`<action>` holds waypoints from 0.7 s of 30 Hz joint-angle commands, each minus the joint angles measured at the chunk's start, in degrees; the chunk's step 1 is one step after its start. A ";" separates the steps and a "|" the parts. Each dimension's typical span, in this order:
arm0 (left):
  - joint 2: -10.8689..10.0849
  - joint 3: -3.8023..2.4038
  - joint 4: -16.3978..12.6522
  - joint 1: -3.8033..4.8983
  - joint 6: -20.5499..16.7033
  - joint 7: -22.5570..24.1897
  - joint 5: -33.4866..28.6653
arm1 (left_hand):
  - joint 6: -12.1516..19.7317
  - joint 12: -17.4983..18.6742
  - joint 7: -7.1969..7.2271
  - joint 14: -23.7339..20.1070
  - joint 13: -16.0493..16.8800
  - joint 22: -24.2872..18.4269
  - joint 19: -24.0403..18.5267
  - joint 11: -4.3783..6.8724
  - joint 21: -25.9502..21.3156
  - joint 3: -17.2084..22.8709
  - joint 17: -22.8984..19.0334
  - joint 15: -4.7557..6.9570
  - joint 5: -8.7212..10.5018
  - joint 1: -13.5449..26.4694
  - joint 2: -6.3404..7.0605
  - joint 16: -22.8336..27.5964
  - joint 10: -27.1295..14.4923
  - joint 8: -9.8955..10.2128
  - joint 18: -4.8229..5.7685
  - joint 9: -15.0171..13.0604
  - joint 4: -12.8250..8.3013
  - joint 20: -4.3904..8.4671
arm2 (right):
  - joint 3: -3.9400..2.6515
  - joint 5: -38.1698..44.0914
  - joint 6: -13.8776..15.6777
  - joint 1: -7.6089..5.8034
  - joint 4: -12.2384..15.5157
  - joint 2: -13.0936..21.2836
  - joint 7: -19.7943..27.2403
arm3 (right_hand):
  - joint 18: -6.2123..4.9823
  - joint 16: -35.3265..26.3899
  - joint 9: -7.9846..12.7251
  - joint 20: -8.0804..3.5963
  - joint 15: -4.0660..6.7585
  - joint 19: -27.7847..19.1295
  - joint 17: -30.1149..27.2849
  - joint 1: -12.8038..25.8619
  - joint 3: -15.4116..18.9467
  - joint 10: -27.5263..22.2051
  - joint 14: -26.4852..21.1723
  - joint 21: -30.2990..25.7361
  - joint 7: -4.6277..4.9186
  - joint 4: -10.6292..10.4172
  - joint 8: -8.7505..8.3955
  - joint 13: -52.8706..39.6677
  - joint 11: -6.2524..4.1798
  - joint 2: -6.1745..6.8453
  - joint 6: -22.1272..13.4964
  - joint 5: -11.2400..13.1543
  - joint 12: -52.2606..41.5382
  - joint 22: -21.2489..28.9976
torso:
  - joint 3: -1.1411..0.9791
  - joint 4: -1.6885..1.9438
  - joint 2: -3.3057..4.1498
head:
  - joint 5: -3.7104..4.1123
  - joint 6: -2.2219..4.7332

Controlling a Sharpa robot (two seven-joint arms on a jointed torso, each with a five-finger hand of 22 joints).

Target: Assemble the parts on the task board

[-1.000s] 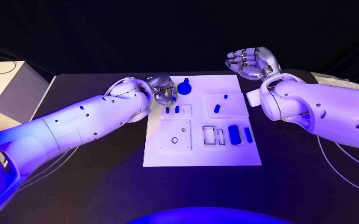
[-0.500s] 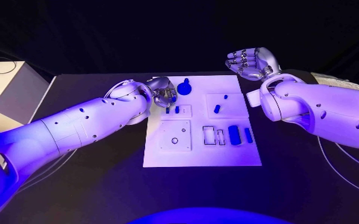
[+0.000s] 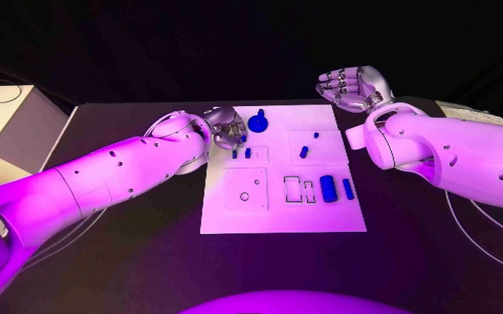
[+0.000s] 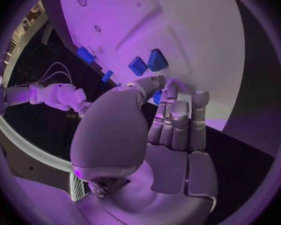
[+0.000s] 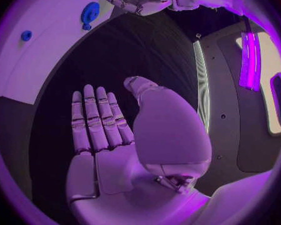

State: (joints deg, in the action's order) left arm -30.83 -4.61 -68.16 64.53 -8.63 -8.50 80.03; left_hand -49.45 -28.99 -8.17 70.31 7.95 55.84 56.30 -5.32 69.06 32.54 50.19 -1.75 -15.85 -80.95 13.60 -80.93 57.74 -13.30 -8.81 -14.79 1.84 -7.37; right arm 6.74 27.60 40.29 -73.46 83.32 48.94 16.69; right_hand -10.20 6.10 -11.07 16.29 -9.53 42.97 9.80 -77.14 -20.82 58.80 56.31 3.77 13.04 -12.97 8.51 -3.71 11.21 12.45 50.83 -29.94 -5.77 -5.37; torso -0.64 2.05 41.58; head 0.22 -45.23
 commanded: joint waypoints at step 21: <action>-5.34 -4.77 -0.95 -0.36 -8.29 12.07 -25.16 | -1.45 1.44 -2.56 -14.94 -0.77 -8.34 -9.08 -2.28 -8.31 0.41 -20.64 -1.87 -0.01 0.76 -0.81 9.19 -6.29 0.37 -1.73 0.26 1.82 -2.02 | -0.02 25.34 -12.40 0.01 -3.64 0.90 -8.07 | -0.18 13.95 -0.64 -10.09 8.70 24.11 8.86 -5.71 -4.72 10.82 26.45 17.76 -3.08 10.40 1.50 -0.04 -5.24 -0.76 8.04 10.20 0.13 -8.06 | 0.03 -0.04 -0.09 | 1.08 1.01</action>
State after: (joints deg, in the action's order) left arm -35.72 -9.23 -68.79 64.28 -13.34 -3.04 68.01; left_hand -50.81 -27.40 -10.38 55.78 7.28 47.65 47.59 -7.58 61.01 32.97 29.84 -3.60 -15.85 -80.42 13.06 -72.04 51.59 -12.60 -9.84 -14.50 3.33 -9.32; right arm 6.73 41.11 34.34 -73.47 79.92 49.84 12.70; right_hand -10.19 18.85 -11.66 6.96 -1.31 65.87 17.83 -82.77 -26.23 68.95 80.91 19.94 10.15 -2.86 9.77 -3.70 6.34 11.97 58.30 -19.93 -5.41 -12.48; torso -0.59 2.02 41.52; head 0.84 -44.49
